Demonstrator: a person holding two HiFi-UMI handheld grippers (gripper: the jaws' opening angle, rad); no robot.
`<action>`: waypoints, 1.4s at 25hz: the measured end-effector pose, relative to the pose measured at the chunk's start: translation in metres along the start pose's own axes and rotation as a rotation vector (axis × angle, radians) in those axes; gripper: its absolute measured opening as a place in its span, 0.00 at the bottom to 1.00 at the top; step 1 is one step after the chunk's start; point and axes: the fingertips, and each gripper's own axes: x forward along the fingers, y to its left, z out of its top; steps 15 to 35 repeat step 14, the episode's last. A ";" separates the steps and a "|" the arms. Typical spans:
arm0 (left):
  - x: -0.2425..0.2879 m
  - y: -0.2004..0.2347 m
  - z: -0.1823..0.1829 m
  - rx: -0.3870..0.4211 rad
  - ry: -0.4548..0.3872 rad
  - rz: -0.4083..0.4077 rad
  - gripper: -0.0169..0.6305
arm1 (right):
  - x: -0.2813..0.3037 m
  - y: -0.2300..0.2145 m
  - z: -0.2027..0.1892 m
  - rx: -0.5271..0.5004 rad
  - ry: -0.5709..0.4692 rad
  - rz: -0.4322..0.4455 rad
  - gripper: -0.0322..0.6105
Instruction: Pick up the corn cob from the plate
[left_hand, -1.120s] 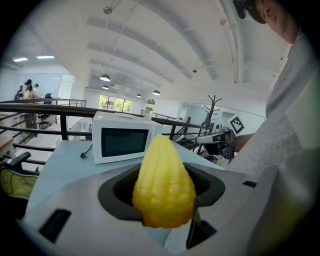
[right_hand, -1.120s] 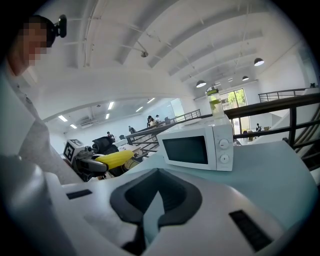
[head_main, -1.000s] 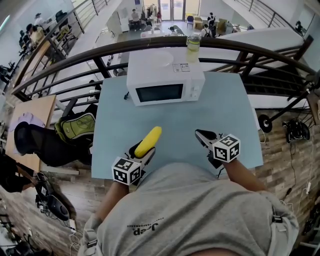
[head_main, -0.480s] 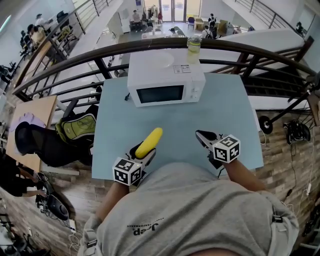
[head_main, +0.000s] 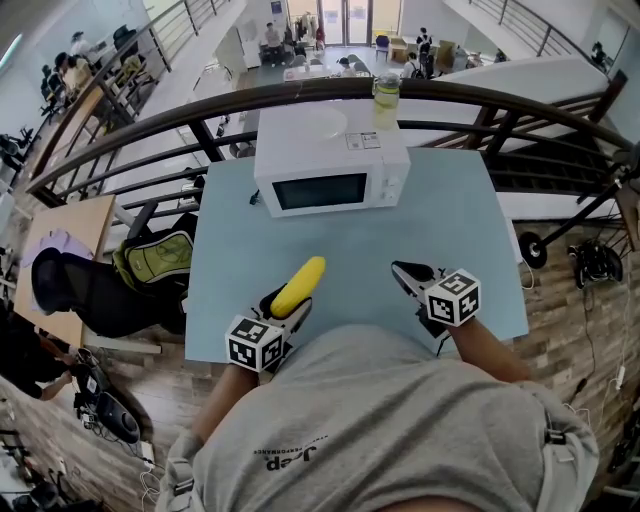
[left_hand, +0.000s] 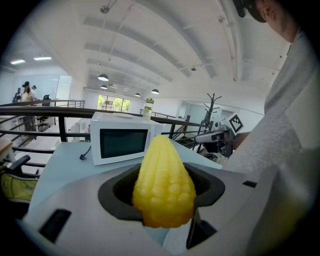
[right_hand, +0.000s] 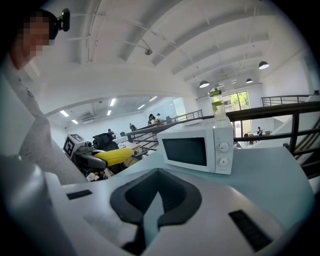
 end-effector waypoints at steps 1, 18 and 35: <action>0.001 0.000 0.000 0.001 0.000 -0.001 0.42 | 0.000 0.000 0.000 0.000 0.000 0.001 0.07; 0.006 -0.001 0.003 0.003 0.006 -0.006 0.42 | -0.002 -0.005 0.000 0.007 -0.002 -0.004 0.07; 0.006 -0.001 0.003 0.003 0.006 -0.006 0.42 | -0.002 -0.005 0.000 0.007 -0.002 -0.004 0.07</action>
